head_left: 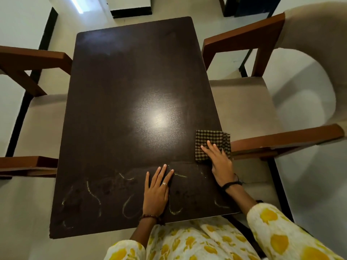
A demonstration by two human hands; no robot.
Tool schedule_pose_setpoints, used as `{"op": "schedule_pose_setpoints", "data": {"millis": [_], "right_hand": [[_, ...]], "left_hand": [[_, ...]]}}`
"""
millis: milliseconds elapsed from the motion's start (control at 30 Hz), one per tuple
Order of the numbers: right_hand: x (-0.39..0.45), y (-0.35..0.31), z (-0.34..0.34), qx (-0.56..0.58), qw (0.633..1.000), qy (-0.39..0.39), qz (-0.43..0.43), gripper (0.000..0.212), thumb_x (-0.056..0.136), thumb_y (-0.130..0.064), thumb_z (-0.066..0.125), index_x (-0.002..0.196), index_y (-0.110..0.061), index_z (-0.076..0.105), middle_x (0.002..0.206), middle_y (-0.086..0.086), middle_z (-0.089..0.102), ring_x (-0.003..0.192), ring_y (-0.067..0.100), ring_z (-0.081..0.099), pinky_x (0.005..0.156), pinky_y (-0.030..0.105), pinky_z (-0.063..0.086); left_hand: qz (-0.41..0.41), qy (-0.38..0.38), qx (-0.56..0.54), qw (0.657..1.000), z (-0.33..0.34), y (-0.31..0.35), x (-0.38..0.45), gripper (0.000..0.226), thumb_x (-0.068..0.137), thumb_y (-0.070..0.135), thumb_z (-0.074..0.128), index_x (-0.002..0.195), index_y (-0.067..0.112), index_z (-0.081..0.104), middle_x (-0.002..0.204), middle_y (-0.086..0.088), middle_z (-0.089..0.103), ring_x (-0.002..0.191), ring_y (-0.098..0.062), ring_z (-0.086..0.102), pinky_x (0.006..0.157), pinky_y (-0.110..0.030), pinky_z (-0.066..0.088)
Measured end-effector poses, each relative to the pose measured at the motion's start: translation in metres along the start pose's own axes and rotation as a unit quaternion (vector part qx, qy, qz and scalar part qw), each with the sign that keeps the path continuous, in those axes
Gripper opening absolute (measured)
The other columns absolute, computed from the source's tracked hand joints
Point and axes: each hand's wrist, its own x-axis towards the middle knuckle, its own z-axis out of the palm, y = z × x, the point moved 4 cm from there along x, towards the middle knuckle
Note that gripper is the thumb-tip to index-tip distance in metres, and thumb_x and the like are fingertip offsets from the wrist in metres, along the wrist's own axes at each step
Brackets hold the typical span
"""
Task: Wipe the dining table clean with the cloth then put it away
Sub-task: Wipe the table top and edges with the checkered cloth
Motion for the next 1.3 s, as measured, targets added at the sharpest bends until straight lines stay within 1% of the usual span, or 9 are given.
{"op": "schedule_pose_setpoints", "data": {"millis": [300,400,467,533,600,700,800,1133,1300], "right_hand": [[-0.067,0.007,0.004,0.043,0.997,-0.065,0.004,0.083,0.056,0.024,0.070,0.127,-0.016,0.056,0.138,0.011,0.050,0.121,0.036,0.052,0.097,0.047,0.037],[-0.050,0.007,-0.007,0.046,0.992,-0.115,-0.013,0.072,0.081,-0.003,0.064,0.143,-0.020,0.031,0.152,0.000,0.007,0.143,0.027,0.011,0.114,0.038,0.008],[-0.040,0.013,0.000,-0.004,0.984,-0.177,-0.016,0.088,0.084,-0.035,0.063,0.146,-0.026,0.001,0.148,-0.006,-0.017,0.141,0.017,-0.015,0.111,0.036,-0.014],[-0.034,0.014,0.003,-0.052,0.984,-0.168,-0.023,0.095,0.078,-0.062,0.053,0.146,-0.026,-0.003,0.154,0.000,-0.007,0.142,0.016,-0.011,0.113,0.037,-0.013],[-0.035,0.014,0.008,-0.073,0.982,-0.176,-0.017,0.093,0.075,-0.077,0.033,0.147,-0.021,0.016,0.153,0.009,0.024,0.140,0.022,0.010,0.113,0.041,-0.004],[-0.037,0.010,0.010,-0.075,0.982,-0.172,0.010,0.085,0.083,-0.075,0.010,0.143,-0.018,0.029,0.148,0.010,0.036,0.136,0.025,0.021,0.113,0.041,-0.003],[-0.038,-0.012,0.016,-0.076,0.987,-0.128,0.064,0.077,0.088,-0.067,0.005,0.140,-0.020,0.037,0.146,0.009,0.041,0.133,0.032,0.027,0.112,0.050,0.005],[-0.020,-0.168,0.090,-0.088,0.991,-0.104,0.002,0.078,0.067,-0.053,0.068,0.137,-0.029,0.043,0.145,0.004,0.044,0.133,0.031,0.027,0.106,0.057,0.016],[-0.016,-0.233,0.117,-0.089,0.989,-0.106,-0.050,0.089,0.057,-0.054,0.076,0.136,-0.031,0.043,0.144,0.000,0.045,0.134,0.028,0.026,0.107,0.053,0.017]], "left_hand": [[-0.006,-0.014,0.002,1.000,-0.007,0.002,-0.001,0.057,0.087,0.017,0.030,0.143,0.028,0.021,0.149,0.000,0.021,0.138,-0.013,0.014,0.111,-0.043,0.004],[-0.023,0.001,-0.009,1.000,-0.010,-0.006,-0.007,0.052,0.091,0.019,0.028,0.143,0.026,0.022,0.150,0.000,0.021,0.139,-0.011,0.011,0.113,-0.038,0.004],[-0.033,0.002,-0.003,0.999,-0.013,-0.014,-0.015,0.048,0.094,0.023,0.026,0.143,0.025,0.022,0.150,0.000,0.023,0.140,-0.008,0.007,0.113,-0.036,0.003],[-0.041,-0.003,0.010,0.999,-0.015,-0.025,-0.023,0.046,0.098,0.029,0.019,0.143,0.023,0.022,0.150,0.000,0.023,0.140,-0.007,0.004,0.114,-0.034,0.002],[-0.054,-0.006,0.020,0.998,-0.018,-0.038,-0.031,0.047,0.099,0.035,0.011,0.144,0.023,0.019,0.153,0.007,0.012,0.140,-0.007,0.003,0.114,-0.033,0.000],[-0.086,0.003,0.021,0.996,-0.024,-0.061,-0.042,0.050,0.098,0.037,0.012,0.146,0.025,0.008,0.154,0.011,0.000,0.140,-0.008,0.003,0.114,-0.033,0.000],[-0.122,0.014,0.010,0.992,-0.028,-0.077,-0.052,0.051,0.098,0.041,0.012,0.146,0.025,0.004,0.152,0.001,0.016,0.140,-0.010,0.005,0.114,-0.035,0.001],[-0.094,-0.005,0.014,0.995,-0.039,-0.114,-0.073,0.052,0.099,0.036,0.010,0.147,0.020,0.004,0.154,0.008,-0.002,0.140,-0.012,0.009,0.114,-0.037,0.004],[-0.100,-0.017,0.042,0.994,-0.059,-0.172,-0.091,0.053,0.098,0.040,0.010,0.147,0.021,0.006,0.154,0.009,-0.001,0.140,-0.011,0.009,0.114,-0.037,0.004]]}}
